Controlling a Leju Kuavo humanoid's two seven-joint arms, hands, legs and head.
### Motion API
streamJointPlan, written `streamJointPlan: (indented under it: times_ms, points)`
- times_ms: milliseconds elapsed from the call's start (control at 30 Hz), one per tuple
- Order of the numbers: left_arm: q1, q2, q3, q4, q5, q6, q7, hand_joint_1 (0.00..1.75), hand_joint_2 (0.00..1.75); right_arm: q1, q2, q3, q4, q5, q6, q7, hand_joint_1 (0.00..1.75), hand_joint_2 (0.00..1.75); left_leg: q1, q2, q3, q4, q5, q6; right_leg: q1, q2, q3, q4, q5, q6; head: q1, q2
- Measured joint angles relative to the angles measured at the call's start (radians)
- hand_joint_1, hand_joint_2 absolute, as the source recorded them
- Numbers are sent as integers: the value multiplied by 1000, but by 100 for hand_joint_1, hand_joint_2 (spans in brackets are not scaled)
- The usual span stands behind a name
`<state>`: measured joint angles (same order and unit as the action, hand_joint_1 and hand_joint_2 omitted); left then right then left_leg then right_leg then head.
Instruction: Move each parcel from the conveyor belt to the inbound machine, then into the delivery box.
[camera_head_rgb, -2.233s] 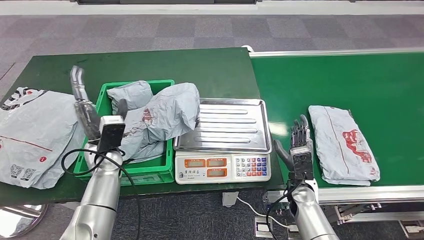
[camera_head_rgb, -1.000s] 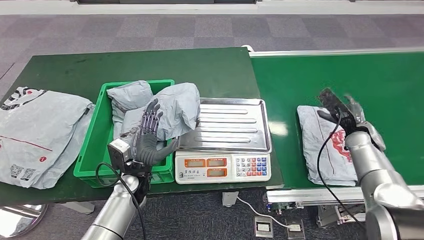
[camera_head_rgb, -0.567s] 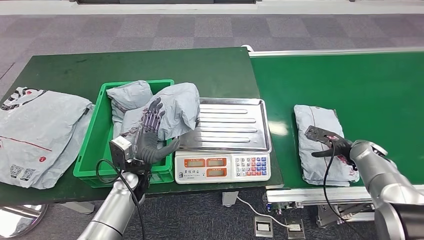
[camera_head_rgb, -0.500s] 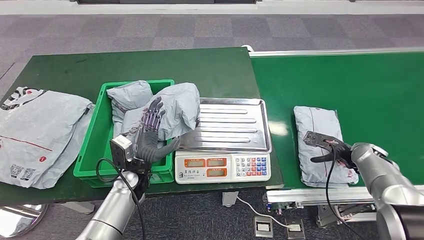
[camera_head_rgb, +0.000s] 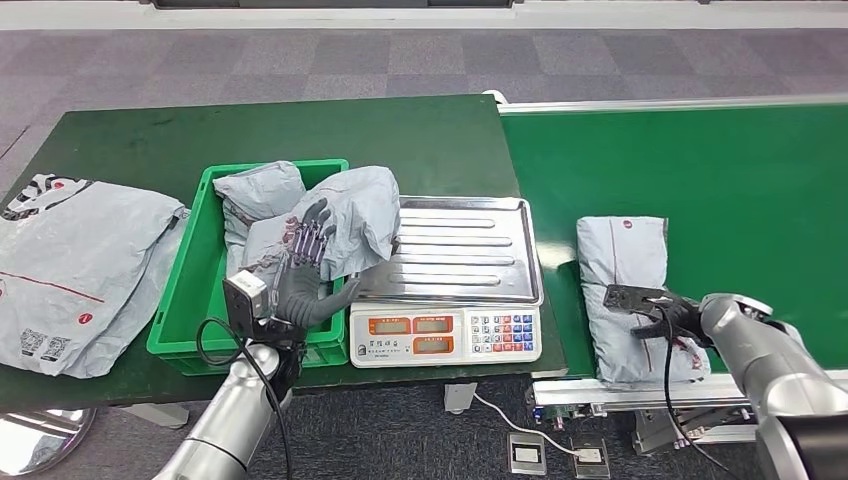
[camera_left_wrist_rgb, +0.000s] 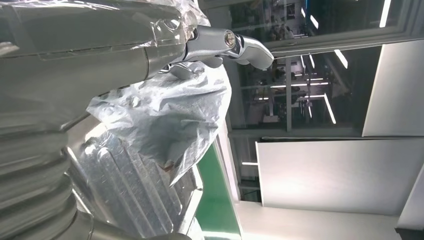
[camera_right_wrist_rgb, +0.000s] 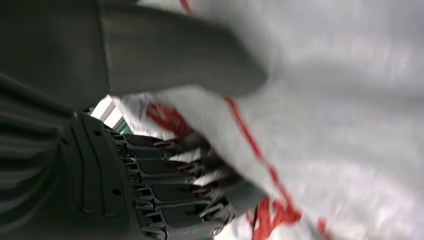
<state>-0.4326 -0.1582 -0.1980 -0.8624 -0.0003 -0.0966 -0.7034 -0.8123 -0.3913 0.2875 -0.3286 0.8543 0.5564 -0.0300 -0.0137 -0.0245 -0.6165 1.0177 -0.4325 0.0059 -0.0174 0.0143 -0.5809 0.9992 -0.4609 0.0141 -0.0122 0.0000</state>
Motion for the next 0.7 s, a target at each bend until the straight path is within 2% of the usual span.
streamJointPlan:
  times_ms: [433, 700]
  points:
    - [4, 3, 0, -2, -10, -2, 0, 0, 175, 26, 13, 9, 1, -2, -6, -23, 175, 175, 0, 0, 0, 0, 0, 0, 0, 0, 0, 0, 0, 0, 0, 0]
    - [-2, 15, 0, -2, -13, 0, 0, 0, 175, 30, 38, 31, 3, -2, 4, -53, 175, 175, 0, 0, 0, 0, 0, 0, 0, 0, 0, 0, 0, 0, 0, 0]
